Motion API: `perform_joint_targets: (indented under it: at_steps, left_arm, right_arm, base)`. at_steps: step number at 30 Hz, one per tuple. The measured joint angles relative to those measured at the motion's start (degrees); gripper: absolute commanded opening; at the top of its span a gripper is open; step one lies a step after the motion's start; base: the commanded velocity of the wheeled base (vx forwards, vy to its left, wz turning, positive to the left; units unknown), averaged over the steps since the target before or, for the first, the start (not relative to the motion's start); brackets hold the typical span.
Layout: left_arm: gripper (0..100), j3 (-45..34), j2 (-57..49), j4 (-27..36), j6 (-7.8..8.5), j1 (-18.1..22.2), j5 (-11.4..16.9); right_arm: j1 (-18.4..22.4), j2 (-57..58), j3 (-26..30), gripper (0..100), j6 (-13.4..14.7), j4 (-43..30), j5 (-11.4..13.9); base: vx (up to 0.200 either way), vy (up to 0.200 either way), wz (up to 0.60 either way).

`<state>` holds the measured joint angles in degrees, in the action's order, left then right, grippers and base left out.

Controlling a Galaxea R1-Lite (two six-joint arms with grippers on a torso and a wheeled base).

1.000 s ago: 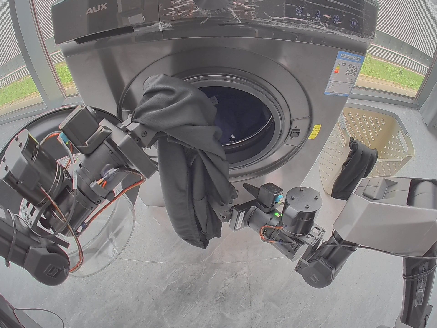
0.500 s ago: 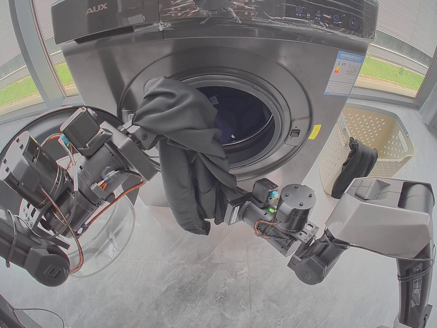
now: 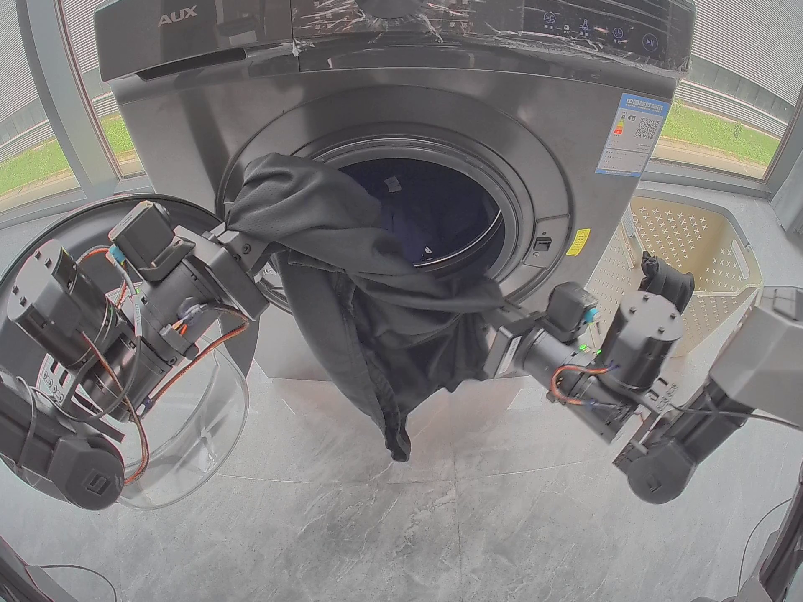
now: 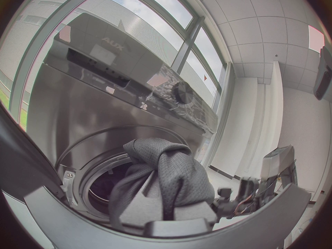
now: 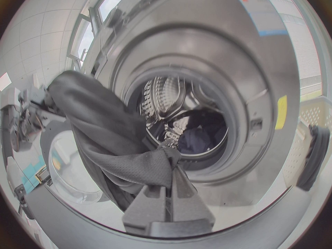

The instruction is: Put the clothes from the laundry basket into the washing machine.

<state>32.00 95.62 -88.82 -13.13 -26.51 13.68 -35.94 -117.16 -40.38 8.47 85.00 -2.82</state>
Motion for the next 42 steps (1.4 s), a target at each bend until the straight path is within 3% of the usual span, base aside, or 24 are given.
perform_joint_targets:
  at_steps: [11, 32, 33, 42]
  left_arm:
    - [0, -1.46, 2.52, -0.02, 0.05, 2.43, -0.2]
    - [0, -3.19, 6.34, 0.0, 0.68, 3.08, -0.57]
    - [100, -3.34, 6.45, 0.0, 0.66, 3.08, -0.55]
    - [100, -3.91, 8.46, -0.09, 0.57, 3.56, -0.68]
  right_arm:
    - [2.43, 10.02, 2.4, 0, -0.54, 0.12, 1.16]
    - [1.11, 12.67, 6.78, 0, -0.21, 1.02, 1.26]
    - [1.05, 12.67, 6.75, 0, -0.21, 1.0, 1.26]
    - [-0.99, 12.7, 5.02, 0, -0.13, 1.02, 1.26]
  base:
    - [0.0, 0.0, 0.0]
    - [0.0, 0.0, 0.0]
    - [0.0, 0.0, 0.0]
    - [0.0, 0.0, 0.0]
